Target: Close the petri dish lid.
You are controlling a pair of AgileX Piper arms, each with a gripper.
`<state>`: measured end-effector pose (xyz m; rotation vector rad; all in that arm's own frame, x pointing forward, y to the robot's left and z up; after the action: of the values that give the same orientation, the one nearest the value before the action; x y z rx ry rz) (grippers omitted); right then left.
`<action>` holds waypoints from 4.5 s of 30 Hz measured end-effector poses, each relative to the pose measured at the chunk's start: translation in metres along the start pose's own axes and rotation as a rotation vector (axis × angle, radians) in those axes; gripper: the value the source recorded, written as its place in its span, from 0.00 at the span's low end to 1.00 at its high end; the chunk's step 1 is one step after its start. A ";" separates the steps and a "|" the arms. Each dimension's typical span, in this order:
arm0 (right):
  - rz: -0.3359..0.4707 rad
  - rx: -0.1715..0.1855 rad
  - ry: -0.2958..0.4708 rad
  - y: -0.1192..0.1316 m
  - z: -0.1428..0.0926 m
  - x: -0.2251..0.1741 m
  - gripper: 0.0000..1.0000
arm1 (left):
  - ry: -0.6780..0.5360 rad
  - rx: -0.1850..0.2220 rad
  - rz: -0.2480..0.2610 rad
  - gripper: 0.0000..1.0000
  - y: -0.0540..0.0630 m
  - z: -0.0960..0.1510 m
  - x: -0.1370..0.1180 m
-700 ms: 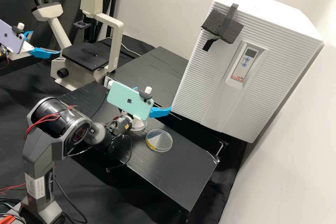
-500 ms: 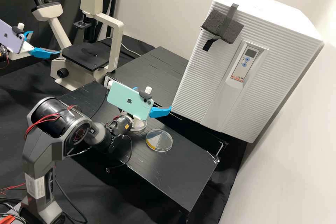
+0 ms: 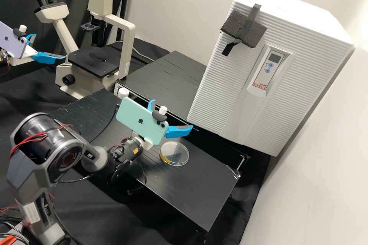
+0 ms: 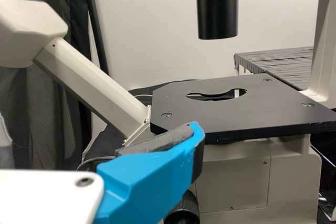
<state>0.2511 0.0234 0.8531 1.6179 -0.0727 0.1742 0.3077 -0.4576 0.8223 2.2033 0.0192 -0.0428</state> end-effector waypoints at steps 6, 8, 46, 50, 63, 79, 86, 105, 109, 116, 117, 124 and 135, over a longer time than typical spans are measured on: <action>0.019 0.000 -0.017 0.003 0.014 -0.024 1.00 | 0.000 0.000 0.000 1.00 0.000 0.000 0.000; 0.010 -0.008 -0.038 0.004 0.020 -0.029 1.00 | 0.000 0.000 0.000 1.00 0.000 0.000 0.000; 0.065 0.034 -0.217 0.021 0.060 -0.052 1.00 | 0.000 0.000 0.000 1.00 0.000 0.000 0.000; 0.061 0.034 -0.216 0.021 0.060 -0.052 1.00 | 0.000 0.000 0.000 1.00 0.000 0.000 0.000; 0.035 0.021 -0.216 0.013 0.060 -0.059 1.00 | 0.000 0.000 0.000 1.00 0.000 0.000 0.000; -0.013 -0.066 -0.225 0.000 0.061 -0.060 1.00 | 0.000 0.000 0.000 1.00 0.000 0.000 0.000; 0.004 -0.094 -0.224 -0.004 0.064 -0.058 1.00 | 0.000 0.000 0.000 1.00 0.000 0.000 0.000; -0.005 -0.110 -0.227 0.003 0.076 -0.047 1.00 | 0.000 0.000 0.000 1.00 0.000 0.000 0.000; -0.007 -0.113 -0.226 0.004 0.079 -0.044 1.00 | 0.000 0.000 0.000 1.00 0.000 0.000 0.000; -0.007 -0.114 -0.230 0.005 0.082 -0.041 1.00 | 0.000 0.000 0.000 1.00 0.000 0.000 0.000; -0.007 -0.114 -0.230 0.005 0.082 -0.041 1.00 | 0.000 0.000 0.000 1.00 0.000 0.000 0.000; -0.014 -0.117 -0.227 0.006 0.084 -0.039 0.00 | 0.000 0.000 0.000 1.00 0.000 0.000 0.000; -0.021 -0.122 -0.223 0.006 0.085 -0.040 0.00 | 0.000 0.000 0.000 1.00 0.000 0.000 0.000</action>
<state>0.2166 -0.0637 0.8491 1.5108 -0.2330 -0.0270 0.3077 -0.4576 0.8223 2.2033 0.0192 -0.0428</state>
